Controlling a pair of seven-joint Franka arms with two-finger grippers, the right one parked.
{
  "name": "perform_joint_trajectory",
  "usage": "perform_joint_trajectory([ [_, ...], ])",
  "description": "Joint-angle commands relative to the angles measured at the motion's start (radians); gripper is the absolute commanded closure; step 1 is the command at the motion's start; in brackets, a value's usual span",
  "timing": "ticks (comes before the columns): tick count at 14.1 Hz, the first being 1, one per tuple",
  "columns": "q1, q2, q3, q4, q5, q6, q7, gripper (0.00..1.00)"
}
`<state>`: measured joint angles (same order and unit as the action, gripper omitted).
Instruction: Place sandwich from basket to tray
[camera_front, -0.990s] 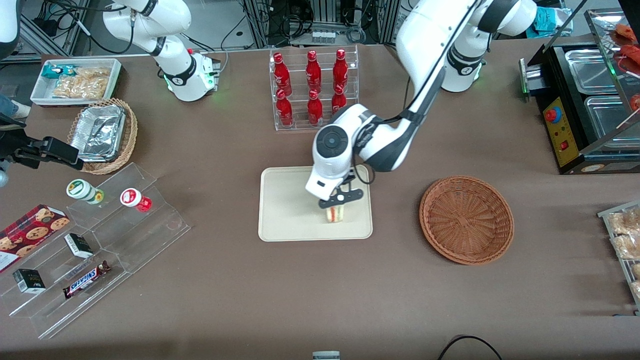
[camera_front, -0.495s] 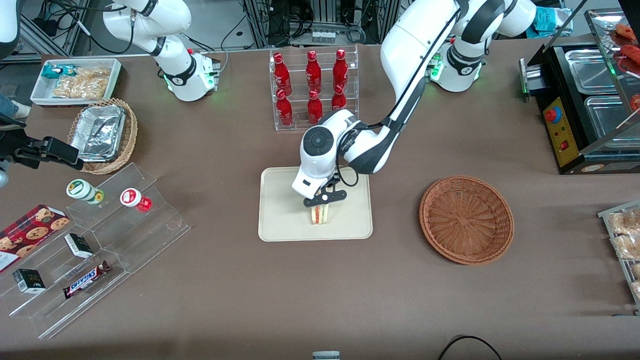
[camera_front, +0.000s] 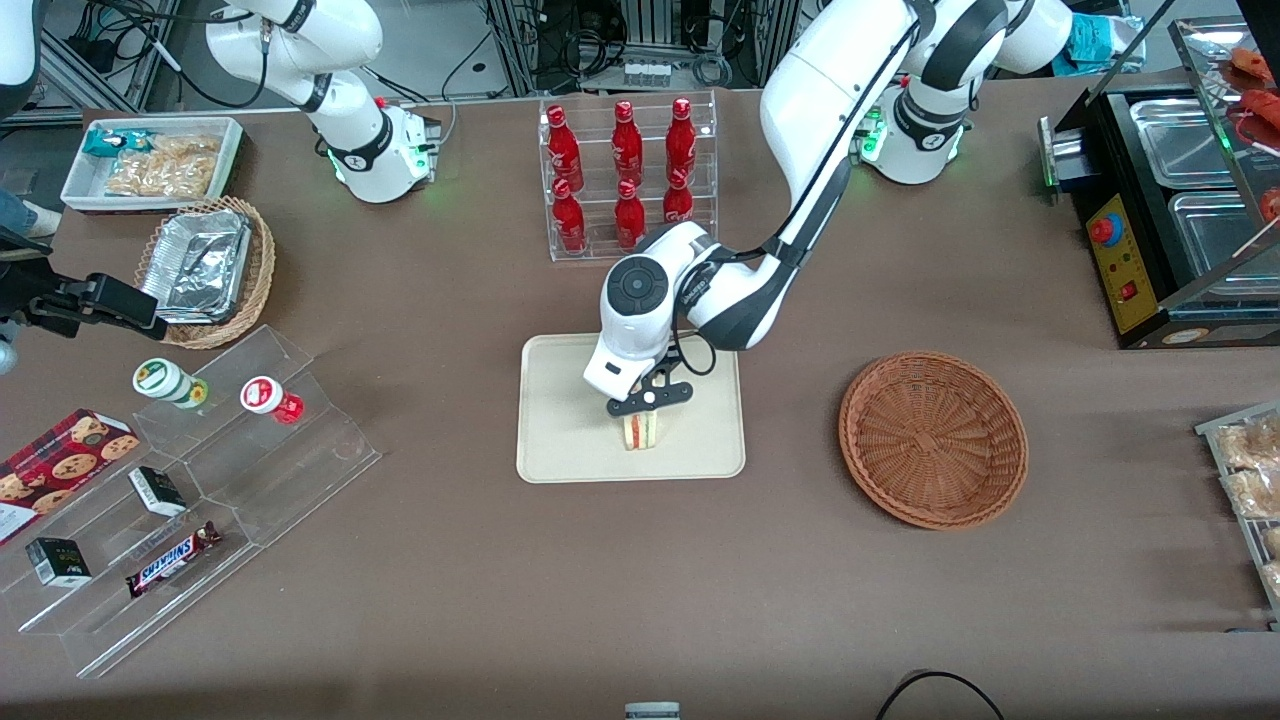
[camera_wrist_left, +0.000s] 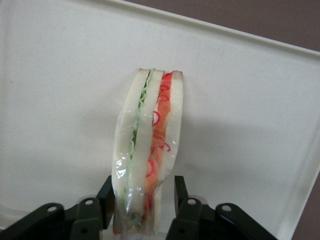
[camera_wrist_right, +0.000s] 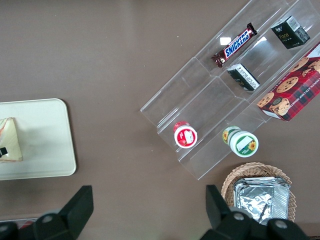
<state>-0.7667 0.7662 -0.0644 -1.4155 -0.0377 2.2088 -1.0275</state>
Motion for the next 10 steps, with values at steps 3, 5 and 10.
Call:
perform_joint_trajectory([
  [3, 0.007, -0.140, 0.014, -0.017, 0.068, -0.146, 0.065, 0.00],
  [5, 0.036, -0.194, 0.015, -0.019, 0.076, -0.271, 0.083, 0.00],
  [10, 0.185, -0.252, 0.014, -0.100, 0.081, -0.336, 0.078, 0.00],
])
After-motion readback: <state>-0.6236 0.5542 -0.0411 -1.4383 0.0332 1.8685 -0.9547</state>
